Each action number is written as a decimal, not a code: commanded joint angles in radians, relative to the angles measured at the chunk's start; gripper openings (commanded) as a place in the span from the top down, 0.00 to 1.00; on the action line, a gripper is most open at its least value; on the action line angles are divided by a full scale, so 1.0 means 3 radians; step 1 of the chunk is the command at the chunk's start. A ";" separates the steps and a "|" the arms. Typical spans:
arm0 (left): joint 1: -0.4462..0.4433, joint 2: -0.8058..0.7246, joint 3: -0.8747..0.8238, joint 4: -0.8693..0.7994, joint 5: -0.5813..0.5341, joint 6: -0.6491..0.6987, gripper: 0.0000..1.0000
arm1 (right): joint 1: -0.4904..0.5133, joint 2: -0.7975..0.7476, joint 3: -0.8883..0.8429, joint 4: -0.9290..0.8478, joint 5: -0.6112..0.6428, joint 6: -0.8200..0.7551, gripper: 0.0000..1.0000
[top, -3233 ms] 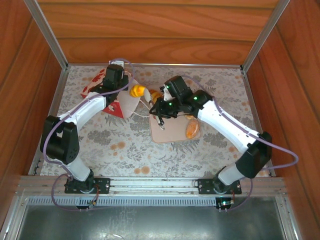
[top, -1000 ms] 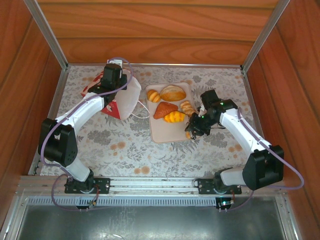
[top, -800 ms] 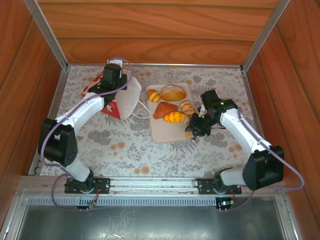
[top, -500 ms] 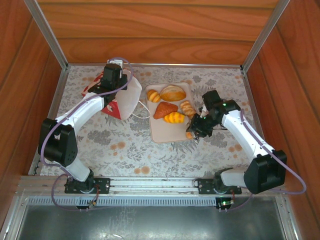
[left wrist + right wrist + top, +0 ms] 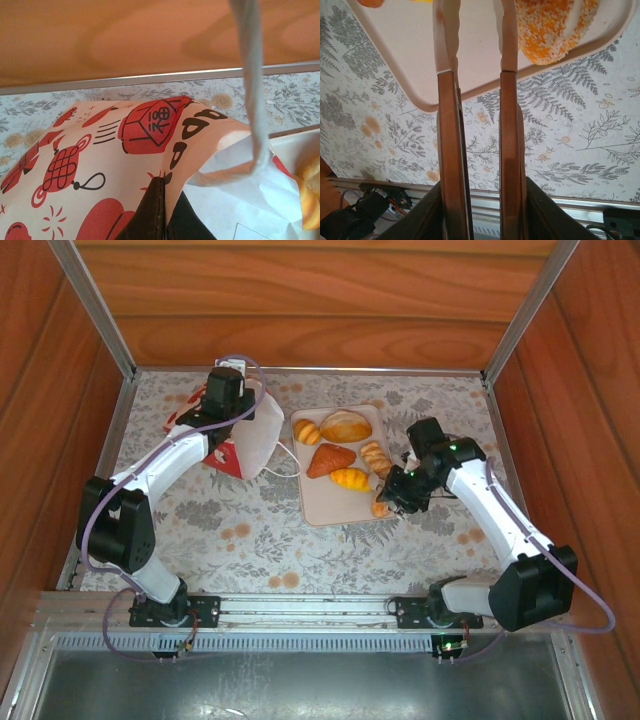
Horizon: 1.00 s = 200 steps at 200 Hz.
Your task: Take the fake bread out of the paper bag
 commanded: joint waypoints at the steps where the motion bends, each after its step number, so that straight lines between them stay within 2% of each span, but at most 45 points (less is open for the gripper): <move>1: 0.0020 -0.0050 0.0001 0.0027 0.0043 -0.0047 1.00 | -0.0024 0.0012 0.0164 -0.0127 0.0088 -0.0082 0.62; 26: 0.0023 -0.0054 -0.0001 0.0027 0.0042 -0.0043 1.00 | -0.0024 0.0007 0.0234 -0.0176 0.0129 -0.0104 0.64; 63: 0.0023 -0.0093 -0.0019 0.0028 0.0034 -0.0043 1.00 | -0.0010 -0.0035 0.0209 -0.0091 -0.0084 -0.0104 0.68; 101: 0.0023 -0.0165 -0.0049 0.0033 0.0083 -0.0026 1.00 | 0.0141 -0.0101 0.0228 0.0055 -0.0207 -0.0014 0.70; 163: 0.0023 -0.0251 -0.0127 0.0029 0.0192 0.0138 1.00 | 0.0795 0.0100 0.0713 0.0395 -0.0078 0.0121 0.69; 200: 0.0021 -0.0238 -0.0111 0.0027 0.0250 0.0161 1.00 | 0.1093 0.0401 0.1027 0.0881 -0.0034 0.0186 0.68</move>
